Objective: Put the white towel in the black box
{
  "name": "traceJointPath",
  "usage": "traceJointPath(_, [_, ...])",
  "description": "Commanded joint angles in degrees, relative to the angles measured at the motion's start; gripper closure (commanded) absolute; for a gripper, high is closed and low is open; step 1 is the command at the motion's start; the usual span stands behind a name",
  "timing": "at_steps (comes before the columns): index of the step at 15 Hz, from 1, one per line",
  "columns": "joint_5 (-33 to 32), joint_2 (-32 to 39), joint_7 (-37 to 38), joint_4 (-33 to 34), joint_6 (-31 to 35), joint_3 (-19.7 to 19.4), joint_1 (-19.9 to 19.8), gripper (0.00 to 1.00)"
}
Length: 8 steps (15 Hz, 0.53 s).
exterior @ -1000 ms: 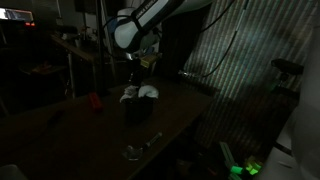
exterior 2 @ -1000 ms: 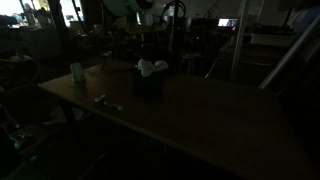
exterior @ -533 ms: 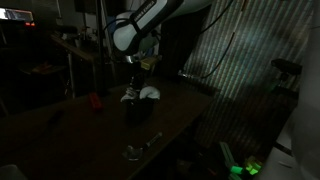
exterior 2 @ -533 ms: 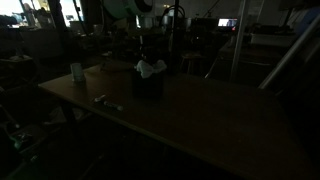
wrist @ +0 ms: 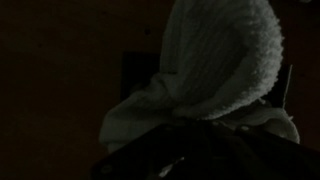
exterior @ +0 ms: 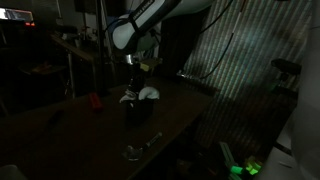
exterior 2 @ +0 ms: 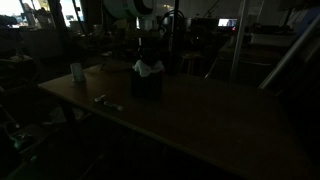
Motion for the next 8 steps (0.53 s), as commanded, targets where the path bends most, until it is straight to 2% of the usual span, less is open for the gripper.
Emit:
traceJointPath(1, [3.3,1.1,-1.5,0.2,-0.7,0.9,-0.7,1.00])
traceJointPath(8, [5.5,2.1,-1.6,0.3,-1.0,0.9,-1.0,1.00])
